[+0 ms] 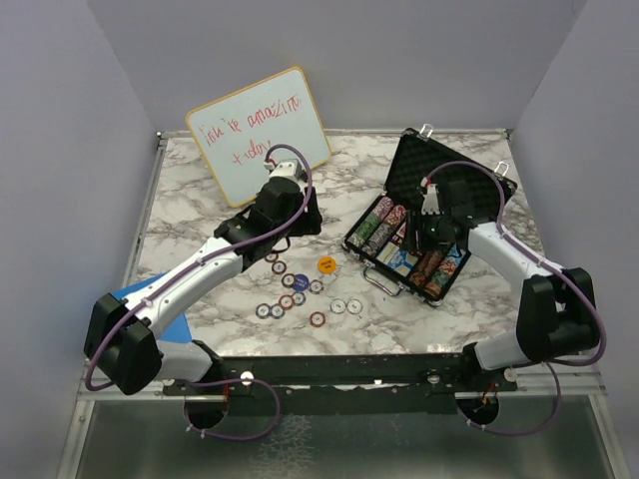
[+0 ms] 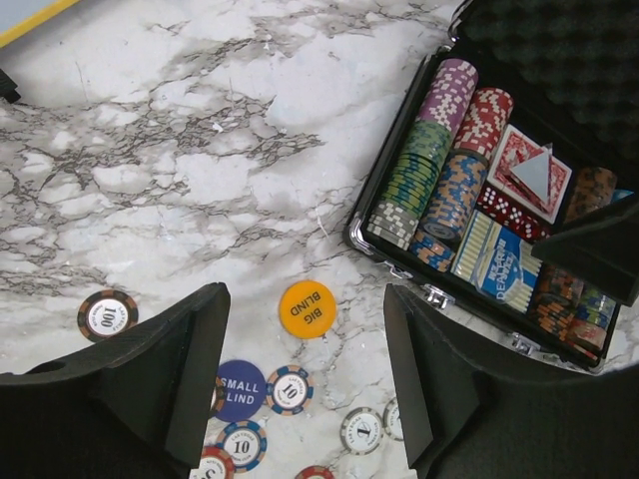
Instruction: Pack up texas hold em set
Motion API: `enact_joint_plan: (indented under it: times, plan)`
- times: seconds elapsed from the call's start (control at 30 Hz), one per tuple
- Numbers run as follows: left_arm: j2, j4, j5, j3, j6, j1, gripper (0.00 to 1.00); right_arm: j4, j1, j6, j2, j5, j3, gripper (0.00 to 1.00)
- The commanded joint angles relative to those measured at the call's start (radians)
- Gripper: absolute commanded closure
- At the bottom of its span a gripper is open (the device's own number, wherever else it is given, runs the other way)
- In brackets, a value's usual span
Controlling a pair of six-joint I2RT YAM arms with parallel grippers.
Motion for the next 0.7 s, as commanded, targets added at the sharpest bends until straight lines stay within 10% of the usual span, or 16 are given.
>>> enact_joint_plan:
  times: [0.0,0.67]
  plan:
    - [0.001,-0.008,-0.012,-0.018,0.022,0.010,0.30,0.036,0.006,-0.059,0.040,0.017,0.047,0.41]
    - [0.026,-0.001,-0.002,-0.042,0.018,0.015,0.30,0.064,0.007,-0.058,0.183,0.021,0.062,0.55]
